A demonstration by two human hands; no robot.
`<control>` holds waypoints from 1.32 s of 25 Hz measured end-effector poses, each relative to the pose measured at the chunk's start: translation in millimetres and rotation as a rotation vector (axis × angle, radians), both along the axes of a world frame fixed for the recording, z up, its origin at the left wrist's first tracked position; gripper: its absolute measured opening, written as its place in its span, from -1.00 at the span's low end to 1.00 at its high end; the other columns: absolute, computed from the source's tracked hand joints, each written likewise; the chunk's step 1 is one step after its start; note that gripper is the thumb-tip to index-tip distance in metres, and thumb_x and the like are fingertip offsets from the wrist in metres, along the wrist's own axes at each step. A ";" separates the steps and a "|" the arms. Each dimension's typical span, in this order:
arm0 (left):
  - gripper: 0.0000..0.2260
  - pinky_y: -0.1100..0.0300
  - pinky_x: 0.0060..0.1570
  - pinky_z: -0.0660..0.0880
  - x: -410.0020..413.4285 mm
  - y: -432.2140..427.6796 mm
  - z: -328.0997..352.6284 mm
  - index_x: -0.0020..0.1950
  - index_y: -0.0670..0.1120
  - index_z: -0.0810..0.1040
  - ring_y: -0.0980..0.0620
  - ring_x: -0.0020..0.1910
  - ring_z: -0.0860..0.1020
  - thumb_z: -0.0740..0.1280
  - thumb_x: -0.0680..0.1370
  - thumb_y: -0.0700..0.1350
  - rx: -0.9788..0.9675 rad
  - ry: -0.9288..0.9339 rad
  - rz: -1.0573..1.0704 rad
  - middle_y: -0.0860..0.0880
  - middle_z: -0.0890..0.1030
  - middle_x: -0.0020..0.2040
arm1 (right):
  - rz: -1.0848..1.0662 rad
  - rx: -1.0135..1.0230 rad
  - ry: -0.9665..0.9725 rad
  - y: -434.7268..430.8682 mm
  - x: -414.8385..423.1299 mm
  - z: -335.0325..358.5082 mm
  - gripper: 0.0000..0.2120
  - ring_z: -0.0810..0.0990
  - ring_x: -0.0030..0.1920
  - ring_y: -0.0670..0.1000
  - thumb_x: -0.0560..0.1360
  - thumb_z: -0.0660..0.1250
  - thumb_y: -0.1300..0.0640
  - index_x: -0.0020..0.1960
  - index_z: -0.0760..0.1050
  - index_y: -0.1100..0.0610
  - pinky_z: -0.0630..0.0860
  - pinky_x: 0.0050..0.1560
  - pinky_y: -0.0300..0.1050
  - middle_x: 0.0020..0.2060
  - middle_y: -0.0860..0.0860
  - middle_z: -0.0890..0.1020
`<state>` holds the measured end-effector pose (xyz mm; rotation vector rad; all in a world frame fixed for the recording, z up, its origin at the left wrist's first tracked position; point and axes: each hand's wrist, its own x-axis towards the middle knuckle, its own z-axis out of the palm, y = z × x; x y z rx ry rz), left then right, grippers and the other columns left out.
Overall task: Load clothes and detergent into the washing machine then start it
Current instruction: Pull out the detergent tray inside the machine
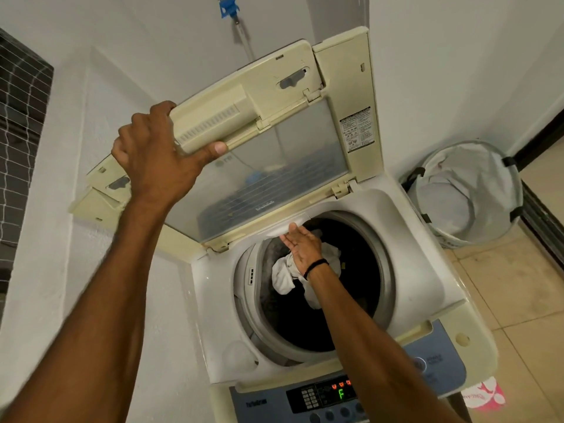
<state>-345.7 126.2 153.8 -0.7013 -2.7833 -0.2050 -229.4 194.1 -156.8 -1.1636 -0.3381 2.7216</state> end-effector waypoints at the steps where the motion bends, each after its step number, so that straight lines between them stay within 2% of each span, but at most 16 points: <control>1: -0.14 -0.12 0.36 0.22 -1.0 -0.3 0.1 0.40 -0.01 0.29 -0.21 0.32 0.35 0.30 0.30 0.53 -0.003 -0.005 0.001 -0.20 0.41 0.30 | 0.015 0.005 -0.011 0.0 0.5 0.8 -0.60 0.50 0.31 0.21 0.57 0.31 0.36 0.37 0.33 0.43 0.44 0.35 0.12 0.11 0.17 0.59; 3: -0.14 -0.12 0.35 0.22 -3.8 0.6 0.0 0.40 0.00 0.29 -0.22 0.32 0.35 0.29 0.30 0.53 -0.006 -0.012 0.004 -0.20 0.42 0.30 | 0.025 0.001 -0.016 0.4 0.4 -4.3 -0.67 0.48 0.35 0.24 0.57 0.31 0.36 0.30 0.39 0.42 0.43 0.35 0.12 0.17 0.22 0.56; 4: -0.15 -0.13 0.35 0.22 -4.3 1.8 0.4 0.40 0.00 0.29 -0.22 0.32 0.35 0.30 0.30 0.52 -0.008 -0.018 0.006 -0.21 0.41 0.30 | 0.031 0.004 -0.001 1.2 0.5 -5.9 -0.76 0.52 0.31 0.22 0.57 0.30 0.36 0.22 0.44 0.39 0.43 0.37 0.13 0.11 0.19 0.57; 6: -0.16 -0.12 0.34 0.21 -1.7 1.5 0.9 0.40 0.01 0.28 -0.22 0.32 0.34 0.32 0.31 0.50 -0.011 -0.023 -0.003 -0.21 0.41 0.30 | 0.082 0.046 0.038 4.1 0.9 -11.5 -0.96 0.61 0.10 0.11 0.57 0.31 0.33 0.02 0.51 0.29 0.42 0.39 0.16 -0.09 0.12 0.59; 8: -0.19 -0.11 0.33 0.22 6.0 -3.8 0.2 0.41 0.05 0.27 -0.21 0.32 0.33 0.33 0.32 0.49 0.008 -0.010 -0.013 -0.18 0.40 0.31 | 0.135 0.106 0.068 5.5 1.5 -19.2 -0.90 0.62 -0.07 0.02 0.58 0.31 0.30 -0.12 0.50 0.24 0.44 0.37 0.16 -0.23 0.08 0.55; 10: -0.20 -0.11 0.32 0.22 13.7 -7.2 -3.3 0.42 0.11 0.27 -0.19 0.33 0.32 0.33 0.32 0.49 0.038 0.017 -0.020 -0.14 0.40 0.31 | 0.144 0.124 0.079 9.3 -0.1 -25.5 -0.83 0.61 -0.14 -0.02 0.58 0.30 0.29 -0.20 0.48 0.22 0.50 0.31 0.10 -0.31 0.03 0.55; 14: -0.14 -0.11 0.38 0.20 21.3 -9.0 -8.6 0.48 0.16 0.22 -0.17 0.39 0.29 0.30 0.29 0.52 0.086 0.056 0.004 -0.11 0.37 0.37 | 0.160 0.175 0.115 12.3 -1.8 -33.9 -0.80 0.65 -0.19 -0.08 0.59 0.29 0.30 -0.22 0.47 0.20 0.64 0.04 -0.11 -0.38 -0.04 0.59; 17: -0.12 -0.11 0.39 0.18 26.7 -14.5 -8.8 0.52 0.13 0.20 -0.18 0.41 0.27 0.26 0.32 0.52 0.086 0.072 -0.005 -0.13 0.35 0.41 | 0.147 0.178 0.124 11.6 -1.9 -35.3 -0.89 0.67 -0.18 -0.08 0.52 0.36 0.24 -0.17 0.50 0.22 0.65 0.01 -0.12 -0.32 -0.01 0.62; 20: -0.11 -0.19 0.43 0.19 30.0 -20.0 -13.8 0.54 0.11 0.20 -0.16 0.44 0.26 0.23 0.33 0.55 0.111 0.111 -0.020 -0.13 0.34 0.43 | 0.148 0.185 0.120 11.6 -2.9 -37.4 -0.84 0.67 -0.14 -0.04 0.37 0.43 0.15 -0.15 0.52 0.22 0.65 -0.01 -0.14 -0.24 0.05 0.61; 22: -0.14 -0.17 0.40 0.28 36.5 -23.6 -17.4 0.51 0.13 0.23 -0.12 0.46 0.26 0.26 0.33 0.55 0.236 0.164 -0.018 -0.13 0.32 0.45 | 0.147 0.192 0.114 11.8 -2.7 -38.5 -0.88 0.65 -0.12 -0.02 0.43 0.42 0.18 -0.16 0.51 0.22 0.65 0.00 -0.12 -0.24 0.06 0.60; 24: -0.30 -0.08 0.33 0.38 56.5 -26.3 -33.8 0.43 0.10 0.31 -0.13 0.38 0.35 0.36 0.41 0.41 0.495 0.310 -0.037 -0.16 0.36 0.39 | 0.148 0.197 0.100 11.7 -2.3 -38.5 -0.90 0.63 -0.06 0.02 0.53 0.37 0.23 -0.15 0.51 0.22 0.65 0.01 -0.13 -0.22 0.07 0.60; 26: -0.57 -0.03 0.21 0.43 90.3 -26.0 -73.0 0.30 -0.07 0.42 -0.16 0.19 0.46 0.44 0.53 0.07 0.720 0.465 -0.053 -0.23 0.47 0.20 | 0.164 0.215 0.088 12.8 -1.2 -37.3 -0.92 0.63 -0.06 0.03 0.55 0.35 0.26 -0.13 0.53 0.22 0.66 0.00 -0.14 -0.21 0.07 0.61; 27: -0.70 -0.01 0.11 0.45 106.4 -25.3 -98.4 0.21 -0.16 0.46 -0.20 0.06 0.49 0.43 0.55 -0.09 0.840 0.434 -0.043 -0.24 0.50 0.10 | 0.175 0.224 0.090 14.4 0.1 -36.3 -0.92 0.64 -0.07 0.02 0.55 0.35 0.26 -0.12 0.54 0.23 0.66 -0.02 -0.14 -0.22 0.07 0.62; 29: -0.85 0.07 -0.07 0.46 122.9 -27.0 -160.8 0.08 -0.16 0.46 -0.09 -0.12 0.50 0.39 0.57 -0.24 1.127 0.101 0.127 -0.13 0.51 -0.06 | 0.230 0.250 0.103 20.7 3.7 -33.4 -0.92 0.66 -0.09 0.02 0.55 0.35 0.25 -0.10 0.56 0.25 0.66 -0.02 -0.14 -0.22 0.08 0.66; 31: -0.89 0.14 -0.22 0.48 117.6 -30.3 -223.1 0.06 -0.17 0.50 0.07 -0.26 0.52 0.36 0.56 -0.21 1.387 -0.462 0.505 -0.04 0.54 -0.19 | 0.302 0.291 0.112 31.1 7.4 -32.9 -0.92 0.67 -0.06 0.05 0.56 0.35 0.25 -0.07 0.58 0.26 0.65 0.01 -0.10 -0.18 0.11 0.68; 33: -0.86 0.19 -0.33 0.52 108.1 -32.1 -266.0 0.07 -0.17 0.56 0.07 -0.32 0.55 0.37 0.57 -0.13 1.598 -1.026 0.816 -0.08 0.57 -0.23 | 0.340 0.329 0.114 42.1 9.9 -33.0 -0.91 0.66 -0.03 0.08 0.55 0.34 0.25 -0.04 0.59 0.26 0.64 0.06 -0.06 -0.15 0.12 0.68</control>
